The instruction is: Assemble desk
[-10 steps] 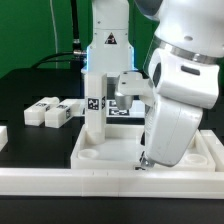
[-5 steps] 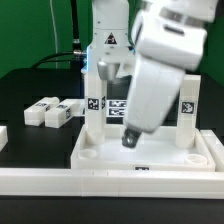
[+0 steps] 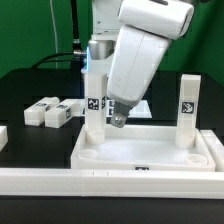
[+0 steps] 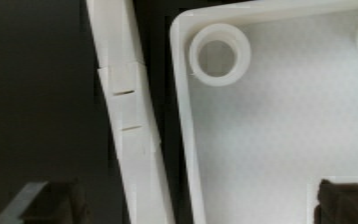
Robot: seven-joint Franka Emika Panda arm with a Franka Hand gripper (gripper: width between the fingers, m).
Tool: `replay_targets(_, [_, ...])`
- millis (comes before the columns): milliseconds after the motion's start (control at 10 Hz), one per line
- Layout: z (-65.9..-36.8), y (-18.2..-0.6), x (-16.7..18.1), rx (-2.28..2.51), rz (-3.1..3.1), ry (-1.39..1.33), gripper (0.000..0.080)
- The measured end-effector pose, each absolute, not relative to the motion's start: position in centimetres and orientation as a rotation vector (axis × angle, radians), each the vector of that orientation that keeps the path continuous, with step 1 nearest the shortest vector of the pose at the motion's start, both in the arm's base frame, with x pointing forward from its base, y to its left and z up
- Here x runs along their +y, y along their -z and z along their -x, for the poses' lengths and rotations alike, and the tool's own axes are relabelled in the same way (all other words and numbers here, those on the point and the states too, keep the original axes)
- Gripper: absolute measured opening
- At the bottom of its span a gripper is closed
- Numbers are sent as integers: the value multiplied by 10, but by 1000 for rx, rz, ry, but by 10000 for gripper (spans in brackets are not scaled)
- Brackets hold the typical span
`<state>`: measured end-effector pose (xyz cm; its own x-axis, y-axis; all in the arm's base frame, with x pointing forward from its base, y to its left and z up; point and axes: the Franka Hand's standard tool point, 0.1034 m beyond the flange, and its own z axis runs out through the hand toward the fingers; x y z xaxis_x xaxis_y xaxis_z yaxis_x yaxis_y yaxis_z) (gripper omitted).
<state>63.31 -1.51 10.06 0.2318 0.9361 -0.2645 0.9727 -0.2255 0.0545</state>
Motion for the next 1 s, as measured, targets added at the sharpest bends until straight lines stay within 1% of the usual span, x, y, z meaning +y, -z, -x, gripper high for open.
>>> replay_targets(100, [-632, -100, -16, 1807, -2296, 261, 649])
replay_targets(200, [-627, -94, -23, 1699, -2383, 252, 649])
replay_targets(400, [-618, -97, -48, 1523, -2522, 327, 649])
replay_targets(500, [-624, -97, -51, 1465, -2543, 284, 649])
replay_targets(1000, [-621, -96, -51, 1022, -2733, 242, 649])
